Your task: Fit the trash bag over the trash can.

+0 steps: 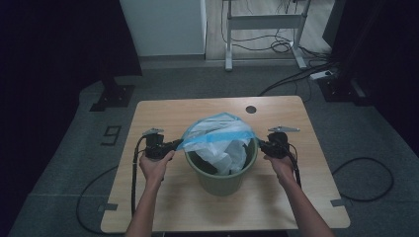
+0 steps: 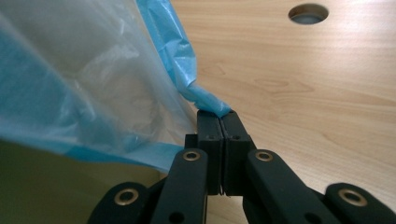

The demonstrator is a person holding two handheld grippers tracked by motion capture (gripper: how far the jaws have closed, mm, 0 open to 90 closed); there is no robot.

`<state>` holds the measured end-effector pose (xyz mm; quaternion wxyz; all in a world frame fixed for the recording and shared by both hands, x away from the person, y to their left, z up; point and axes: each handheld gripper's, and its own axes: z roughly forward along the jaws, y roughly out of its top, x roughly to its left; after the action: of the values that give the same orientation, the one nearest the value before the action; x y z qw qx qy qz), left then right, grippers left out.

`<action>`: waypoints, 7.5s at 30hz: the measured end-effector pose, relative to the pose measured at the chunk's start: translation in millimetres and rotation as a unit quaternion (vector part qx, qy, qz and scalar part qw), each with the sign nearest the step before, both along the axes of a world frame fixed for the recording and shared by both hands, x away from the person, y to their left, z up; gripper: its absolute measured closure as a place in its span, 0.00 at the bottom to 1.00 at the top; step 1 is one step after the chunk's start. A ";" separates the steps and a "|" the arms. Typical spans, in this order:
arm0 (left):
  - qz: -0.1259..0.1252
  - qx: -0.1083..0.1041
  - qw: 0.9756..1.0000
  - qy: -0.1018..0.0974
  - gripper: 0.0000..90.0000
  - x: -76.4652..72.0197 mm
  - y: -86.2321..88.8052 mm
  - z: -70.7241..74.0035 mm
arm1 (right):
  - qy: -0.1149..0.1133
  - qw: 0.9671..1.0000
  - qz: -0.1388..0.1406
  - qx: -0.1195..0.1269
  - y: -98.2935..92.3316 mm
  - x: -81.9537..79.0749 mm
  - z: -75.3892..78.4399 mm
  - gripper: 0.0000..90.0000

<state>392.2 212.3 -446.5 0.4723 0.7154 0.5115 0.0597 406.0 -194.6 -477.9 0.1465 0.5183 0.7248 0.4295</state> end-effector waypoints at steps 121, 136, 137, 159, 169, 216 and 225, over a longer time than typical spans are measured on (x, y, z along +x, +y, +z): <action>-0.031 -0.051 0.997 -0.055 0.99 -29.8 8.7 9.2 | -0.256 0.931 0.255 0.044 12.0 -148.3 58.8 0.98; -0.034 -0.042 0.997 -0.056 0.99 -32.9 7.3 10.3 | -0.212 0.931 0.297 0.031 29.7 -158.8 14.4 0.99; -0.034 -0.042 0.997 -0.056 0.99 -33.1 7.1 10.4 | -0.210 0.931 0.297 0.030 31.0 -159.0 11.4 0.99; -0.014 -0.080 0.994 -0.079 0.77 -50.4 25.0 21.6 | -0.161 0.952 0.259 -0.022 41.0 -147.9 -28.2 0.98; -0.036 -0.051 0.991 -0.121 0.58 -72.6 7.5 54.4 | -0.164 0.953 0.250 -0.039 40.5 -148.8 -26.4 0.96; -0.035 -0.039 0.993 -0.102 0.99 -82.0 3.4 9.9 | -0.197 0.966 0.161 0.045 28.9 -159.5 -6.5 0.37; -0.037 -0.043 0.993 -0.101 0.99 -83.9 0.6 -0.9 | -0.224 0.971 0.083 -0.003 64.6 -175.3 8.1 0.53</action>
<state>308.3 213.0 -447.4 0.5533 0.7034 0.4366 0.0921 230.7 -130.1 -469.8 0.2706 0.3463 0.7153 0.5433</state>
